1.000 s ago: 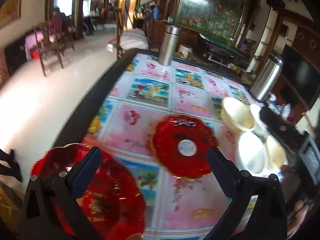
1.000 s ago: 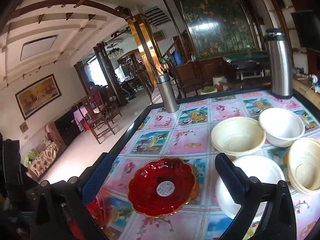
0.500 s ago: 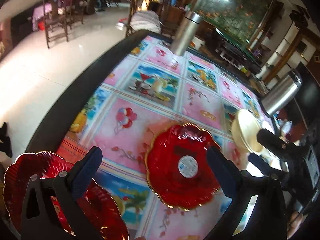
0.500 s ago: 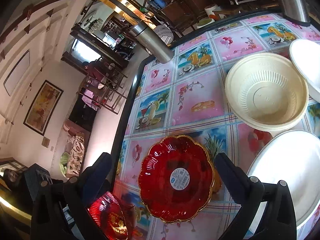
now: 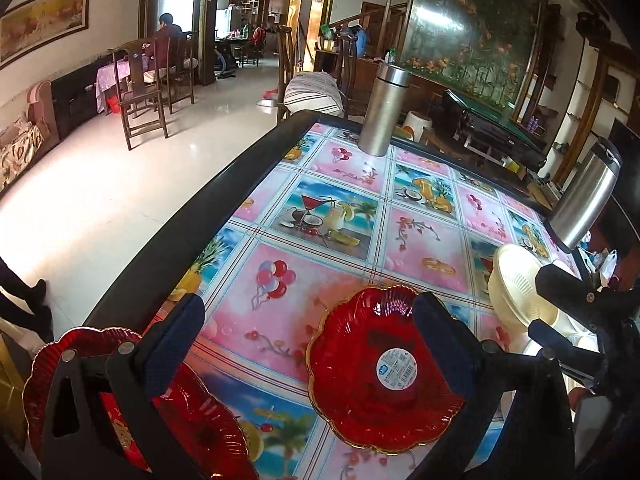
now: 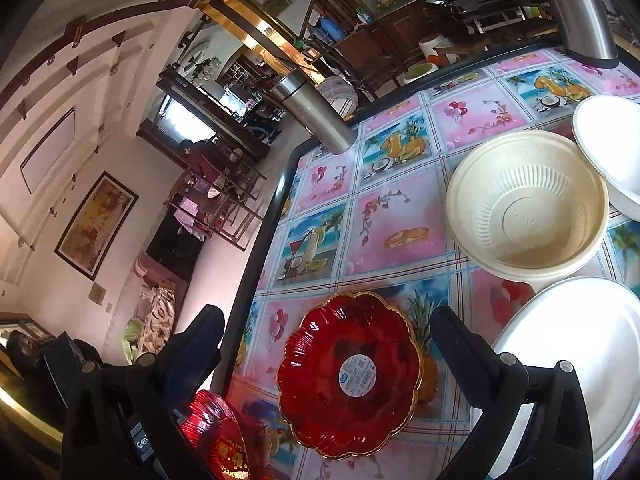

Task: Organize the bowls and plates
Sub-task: 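Move both grippers toward the red scalloped plate on the tablecloth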

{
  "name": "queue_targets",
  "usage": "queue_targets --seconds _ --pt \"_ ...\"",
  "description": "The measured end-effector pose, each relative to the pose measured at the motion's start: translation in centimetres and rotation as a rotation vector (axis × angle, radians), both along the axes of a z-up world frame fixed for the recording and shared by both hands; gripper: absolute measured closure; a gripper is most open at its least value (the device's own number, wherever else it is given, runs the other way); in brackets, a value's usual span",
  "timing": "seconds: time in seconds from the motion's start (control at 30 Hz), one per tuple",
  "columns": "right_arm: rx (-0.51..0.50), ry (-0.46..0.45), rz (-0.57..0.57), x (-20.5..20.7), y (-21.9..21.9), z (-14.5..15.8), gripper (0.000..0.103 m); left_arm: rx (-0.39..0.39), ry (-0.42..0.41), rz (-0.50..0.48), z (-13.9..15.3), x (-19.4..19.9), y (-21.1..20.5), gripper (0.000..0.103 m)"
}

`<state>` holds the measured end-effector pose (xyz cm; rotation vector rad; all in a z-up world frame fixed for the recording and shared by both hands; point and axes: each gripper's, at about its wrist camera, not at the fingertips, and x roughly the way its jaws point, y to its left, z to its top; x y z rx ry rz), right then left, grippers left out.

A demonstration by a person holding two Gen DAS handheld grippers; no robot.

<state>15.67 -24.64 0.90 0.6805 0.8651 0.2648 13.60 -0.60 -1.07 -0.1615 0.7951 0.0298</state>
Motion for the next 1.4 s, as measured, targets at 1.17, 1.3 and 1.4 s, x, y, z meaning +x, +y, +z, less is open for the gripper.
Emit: queue_targets --seconds 1.17,1.3,1.4 --pt "0.043 0.096 0.032 1.5 0.2 -3.0 0.0 -0.151 0.185 -0.043 -3.7 1.2 -0.9 0.0" --pt "0.053 0.107 0.026 1.8 0.0 -3.4 0.001 -0.115 0.168 -0.02 -3.6 1.3 -1.1 0.0" --pt "0.069 0.134 0.034 2.0 0.0 -4.2 0.001 -0.125 0.178 -0.009 -4.1 1.5 -1.0 0.0"
